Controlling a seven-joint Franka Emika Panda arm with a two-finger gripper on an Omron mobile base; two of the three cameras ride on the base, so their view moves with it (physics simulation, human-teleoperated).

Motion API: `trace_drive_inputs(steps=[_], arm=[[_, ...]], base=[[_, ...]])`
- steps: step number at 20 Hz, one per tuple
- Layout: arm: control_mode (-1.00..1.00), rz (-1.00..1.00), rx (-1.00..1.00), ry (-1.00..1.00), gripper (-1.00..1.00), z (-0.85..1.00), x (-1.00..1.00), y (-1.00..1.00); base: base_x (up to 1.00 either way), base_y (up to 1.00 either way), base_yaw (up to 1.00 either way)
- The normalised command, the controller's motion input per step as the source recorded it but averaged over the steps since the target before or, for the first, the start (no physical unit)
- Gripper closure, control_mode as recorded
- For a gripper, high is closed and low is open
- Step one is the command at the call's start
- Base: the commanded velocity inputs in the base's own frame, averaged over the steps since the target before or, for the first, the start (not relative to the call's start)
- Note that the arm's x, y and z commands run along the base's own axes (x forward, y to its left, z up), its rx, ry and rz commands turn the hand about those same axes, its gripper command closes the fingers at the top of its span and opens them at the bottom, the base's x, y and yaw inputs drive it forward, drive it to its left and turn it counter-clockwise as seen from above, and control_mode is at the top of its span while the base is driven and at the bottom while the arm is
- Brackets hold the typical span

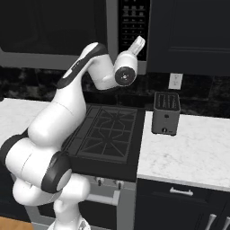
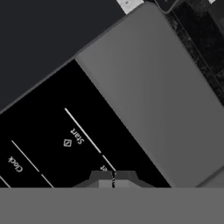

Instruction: Open the microwave, place the bowl with waffle inside the microwave, then close the microwave door and turn it on.

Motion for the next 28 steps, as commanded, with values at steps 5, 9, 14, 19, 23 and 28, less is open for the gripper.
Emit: trace_drive_inputs(steps=[5, 9, 14, 19, 23, 28], arm=[[-1.00, 0.00, 0.00, 0.00, 1.00, 0.00, -0.02, -0.01], [-1.00, 0.00, 0.01, -0.04, 1.00, 0.00, -0.02, -0.15], [-1.00, 0.00, 0.04, -0.09, 1.00, 0.00, -0.34, -0.56], [-1.00, 0.00, 0.00, 0.00, 1.00, 0.00, 0.01, -0.12], [-1.00, 0.00, 0.00, 0.00, 1.00, 0.00, 0.15, 0.00], [-1.00, 0.00, 0.00, 0.00, 1.00, -0.01, 0.40, 0.01]], base=[[0.00, 0.00, 0.00], [0.00, 0.00, 0.00], [0.00, 0.00, 0.00], [0.00, 0.00, 0.00], [0.00, 0.00, 0.00], [0.00, 0.00, 0.00]])
